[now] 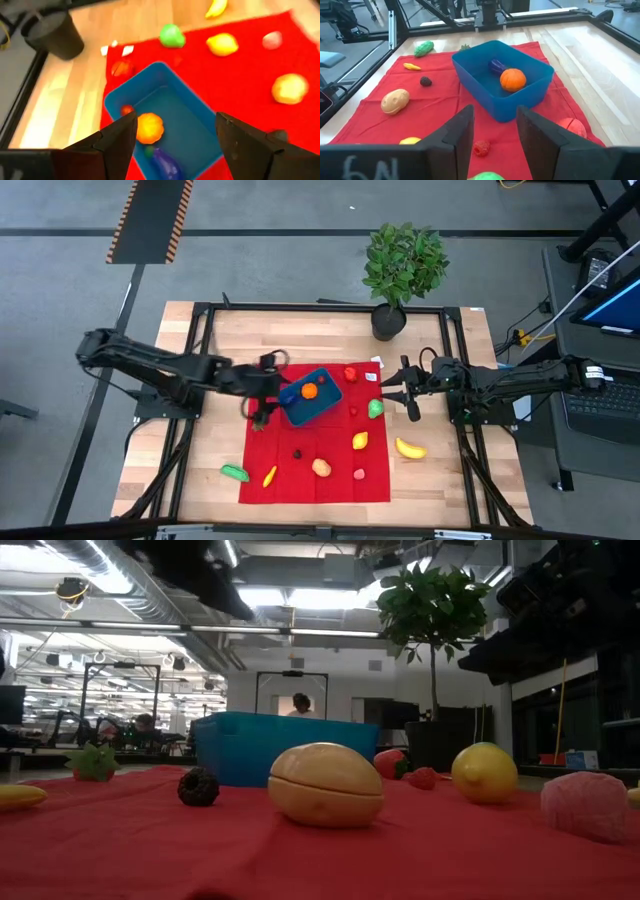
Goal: Pick and placing Produce into tupperware
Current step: Put the top strawberry into the blue bin
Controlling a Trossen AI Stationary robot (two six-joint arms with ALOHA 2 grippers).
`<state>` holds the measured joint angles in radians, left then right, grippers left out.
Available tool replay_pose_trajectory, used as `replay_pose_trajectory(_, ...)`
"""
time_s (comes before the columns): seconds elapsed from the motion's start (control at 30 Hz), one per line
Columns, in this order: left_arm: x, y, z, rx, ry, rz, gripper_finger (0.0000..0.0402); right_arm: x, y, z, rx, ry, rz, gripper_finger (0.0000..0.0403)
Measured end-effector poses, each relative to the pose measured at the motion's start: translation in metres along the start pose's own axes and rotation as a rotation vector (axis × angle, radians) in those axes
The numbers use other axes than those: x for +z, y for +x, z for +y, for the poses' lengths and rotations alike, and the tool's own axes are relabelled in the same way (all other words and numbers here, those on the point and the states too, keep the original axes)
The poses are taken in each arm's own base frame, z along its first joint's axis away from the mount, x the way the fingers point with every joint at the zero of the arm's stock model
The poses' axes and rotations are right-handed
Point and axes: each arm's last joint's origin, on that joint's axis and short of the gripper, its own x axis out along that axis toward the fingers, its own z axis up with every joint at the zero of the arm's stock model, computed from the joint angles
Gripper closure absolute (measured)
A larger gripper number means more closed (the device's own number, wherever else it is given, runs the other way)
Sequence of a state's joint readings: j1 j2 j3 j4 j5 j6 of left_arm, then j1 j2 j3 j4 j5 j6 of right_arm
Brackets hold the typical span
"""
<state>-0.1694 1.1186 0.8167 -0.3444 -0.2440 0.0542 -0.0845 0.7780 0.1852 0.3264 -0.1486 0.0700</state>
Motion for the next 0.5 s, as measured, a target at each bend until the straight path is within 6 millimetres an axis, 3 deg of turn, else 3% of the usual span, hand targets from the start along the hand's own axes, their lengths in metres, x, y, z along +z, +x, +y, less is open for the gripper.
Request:
replay_pose_trajectory(0.27,-0.046,-0.03,-0.006,-0.019,-0.071,-0.191,0.0146,0.005,0.0,0.0,0.005,0.046,-0.034,0.0254)
replay_pose_trajectory(0.5,-0.078,-0.043,-0.006,-0.03,-0.142,-0.299,0.0143,0.035,0.0,0.001,-0.037,0.029,-0.011,0.0248)
